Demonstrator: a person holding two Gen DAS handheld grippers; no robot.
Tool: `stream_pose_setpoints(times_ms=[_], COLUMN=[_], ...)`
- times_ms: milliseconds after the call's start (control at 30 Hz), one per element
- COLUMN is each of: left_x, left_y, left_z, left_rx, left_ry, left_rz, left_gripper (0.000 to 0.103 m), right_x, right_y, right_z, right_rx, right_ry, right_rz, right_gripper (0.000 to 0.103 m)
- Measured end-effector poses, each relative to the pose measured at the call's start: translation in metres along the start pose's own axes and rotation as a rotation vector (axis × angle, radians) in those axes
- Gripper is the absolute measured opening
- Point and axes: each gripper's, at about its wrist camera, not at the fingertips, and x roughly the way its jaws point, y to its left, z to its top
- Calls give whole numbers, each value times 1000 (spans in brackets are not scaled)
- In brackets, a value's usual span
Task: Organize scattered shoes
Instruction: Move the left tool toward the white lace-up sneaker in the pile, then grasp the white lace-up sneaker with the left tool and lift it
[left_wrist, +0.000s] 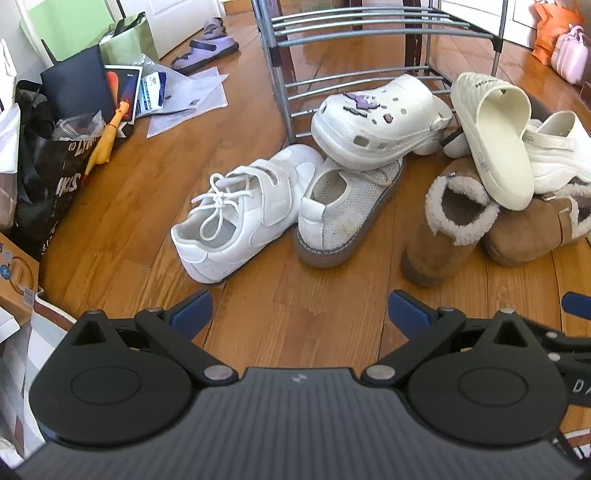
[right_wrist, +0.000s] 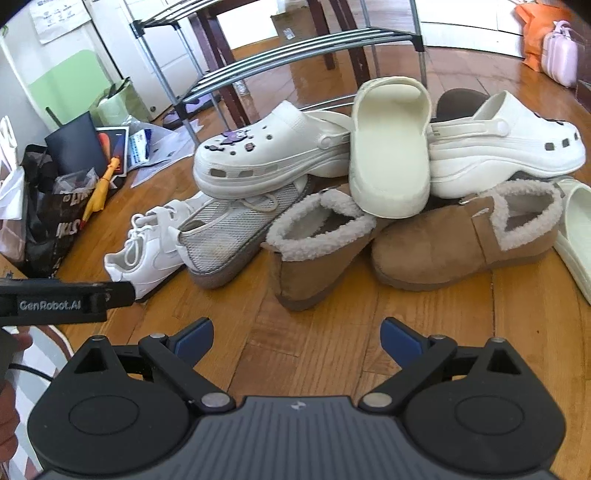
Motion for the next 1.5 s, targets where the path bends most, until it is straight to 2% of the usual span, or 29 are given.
stream_pose_setpoints(times_ms=[100,267,467,633,733,867,1033,1200,1267,1333,1400,1433,1500], left_x=[3,9,17,40,69,109,148,184,194,202,205,203,199], left_y=[-3,11,28,91,126,141,150,152,153,169,176,176,174], left_z=[-4,-3,-6,13,35,59,53,41,34,38,31,30,32], left_rx=[11,-5,-44,-197,-253,-182,-248,-325,-372,-464,-539,-546,-529], left_ry=[2,62,82,115,182,189,204,234,244,258,253,244,219], left_rz=[23,-19,-38,-53,-97,9,25,33,30,-2,-55,-59,-33], left_gripper=[103,103,103,103,103,103,103,103,100,80,70,62,57], right_x=[0,0,1,1,1,1,6,14,17,21,22,23,27], right_y=[0,0,-1,-3,-4,-4,0,23,33,44,52,56,59], right_z=[0,0,2,-1,-1,-2,9,31,37,43,46,46,44], right_rx=[-21,-55,-53,-42,-31,-13,22,-54,-87,-121,-139,-150,-164], right_ry=[20,53,78,80,79,68,33,-8,-12,-16,-15,-10,4], right_rz=[-36,-97,-129,-124,-114,-101,-79,-63,-60,-56,-43,-35,-42], right_gripper=[98,98,98,99,98,99,99,99,99,99,100,100,100])
